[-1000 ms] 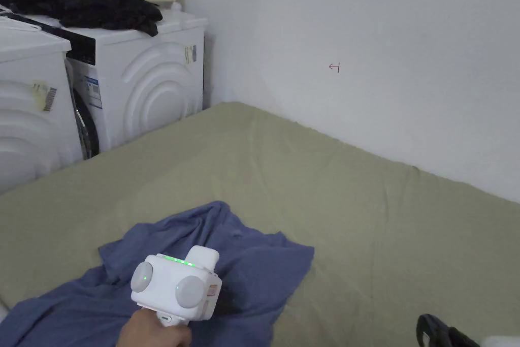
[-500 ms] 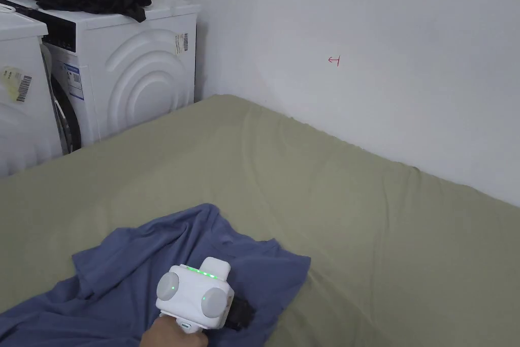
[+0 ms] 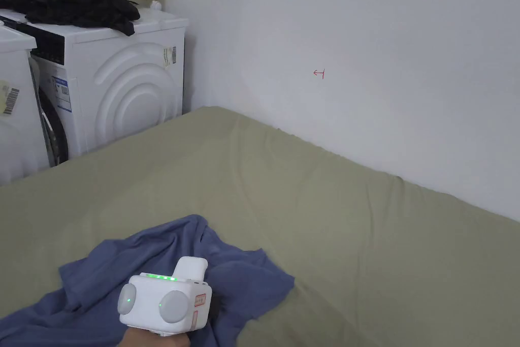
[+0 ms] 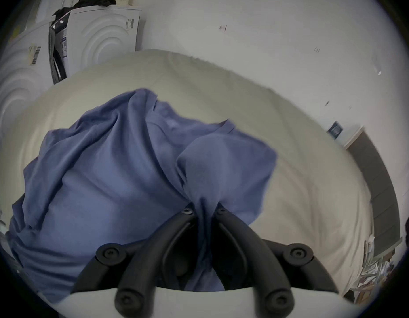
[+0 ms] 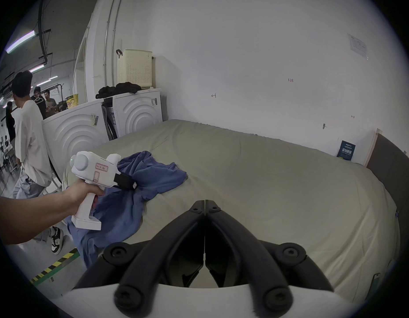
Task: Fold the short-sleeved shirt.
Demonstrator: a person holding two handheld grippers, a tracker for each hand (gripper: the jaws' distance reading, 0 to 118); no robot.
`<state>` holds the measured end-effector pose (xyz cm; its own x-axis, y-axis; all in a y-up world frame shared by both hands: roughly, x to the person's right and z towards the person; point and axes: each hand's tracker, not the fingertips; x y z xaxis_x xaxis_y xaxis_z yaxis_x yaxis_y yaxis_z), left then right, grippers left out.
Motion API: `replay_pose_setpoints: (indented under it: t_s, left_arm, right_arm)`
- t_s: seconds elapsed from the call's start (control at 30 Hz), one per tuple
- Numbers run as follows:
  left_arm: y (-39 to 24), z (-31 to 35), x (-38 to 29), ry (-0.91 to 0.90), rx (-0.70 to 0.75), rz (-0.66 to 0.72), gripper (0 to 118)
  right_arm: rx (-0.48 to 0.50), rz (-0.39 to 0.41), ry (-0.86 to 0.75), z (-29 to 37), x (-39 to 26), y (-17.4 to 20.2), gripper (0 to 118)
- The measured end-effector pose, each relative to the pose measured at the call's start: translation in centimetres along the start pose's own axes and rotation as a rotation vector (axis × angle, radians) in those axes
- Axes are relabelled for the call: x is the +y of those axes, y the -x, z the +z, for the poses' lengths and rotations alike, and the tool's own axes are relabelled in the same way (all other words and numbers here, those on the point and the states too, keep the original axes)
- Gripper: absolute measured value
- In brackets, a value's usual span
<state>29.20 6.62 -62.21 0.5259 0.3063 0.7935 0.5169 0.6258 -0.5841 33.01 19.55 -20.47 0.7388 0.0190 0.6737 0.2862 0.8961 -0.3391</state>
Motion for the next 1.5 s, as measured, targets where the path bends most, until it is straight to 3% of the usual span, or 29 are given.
replay_pose_setpoints:
  t_s: [0.1,0.33,0.63,0.9,1.0,1.2,1.3,1.33,1.37,1.4,1.43,1.5]
  left_arm:
    - [-1.8,1.1,0.5,-0.033,0.004,-0.048,7]
    - [-9.2,2.6,2.0,-0.105,-0.154,-0.088,7]
    - [-28.6,4.1,2.1,-0.14,-0.424,-0.248,7]
    - [-47.1,3.6,-3.6,-0.083,-0.691,-0.38,7]
    - [-52.1,0.5,-7.4,0.012,-0.681,-0.432,7]
    - [-55.1,-8.8,-15.5,0.259,-0.442,-0.532,7]
    - [-55.3,-10.3,-16.9,0.267,-0.433,-0.537,9]
    - [-55.4,-10.6,-17.3,0.273,-0.43,-0.544,13]
    - [-55.0,-9.7,-16.3,0.26,-0.43,-0.553,40]
    - [-55.4,-8.7,-16.2,0.243,-0.447,-0.547,83]
    - [-55.4,-8.2,-15.8,0.248,-0.462,-0.542,117]
    - [-55.2,-7.4,-15.4,0.256,-0.483,-0.561,114]
  right_arm:
    - [-0.003,-0.019,0.001,0.5,0.0,-0.6,0]
    - [-0.06,-0.093,-0.042,4.2,-0.4,-3.8,0]
    - [-0.213,-0.144,-0.095,11.8,-2.0,-10.5,0]
    - [-0.368,-0.207,-0.106,17.3,-4.5,-18.0,0]
    - [-0.408,-0.232,-0.094,18.3,-5.9,-20.3,0]
    - [-0.45,-0.276,-0.065,18.6,-8.2,-23.6,0]
    - [-0.455,-0.29,-0.059,18.4,-8.8,-24.7,0]
    - [-0.453,-0.291,-0.057,18.4,-9.0,-24.8,0]
    - [-0.451,-0.288,-0.053,18.3,-9.2,-24.9,0]
    - [-0.45,-0.282,-0.047,18.2,-9.2,-24.9,0]
    - [-0.449,-0.28,-0.045,18.1,-9.3,-24.9,0]
    - [-0.441,-0.29,-0.051,18.4,-9.2,-24.6,0]
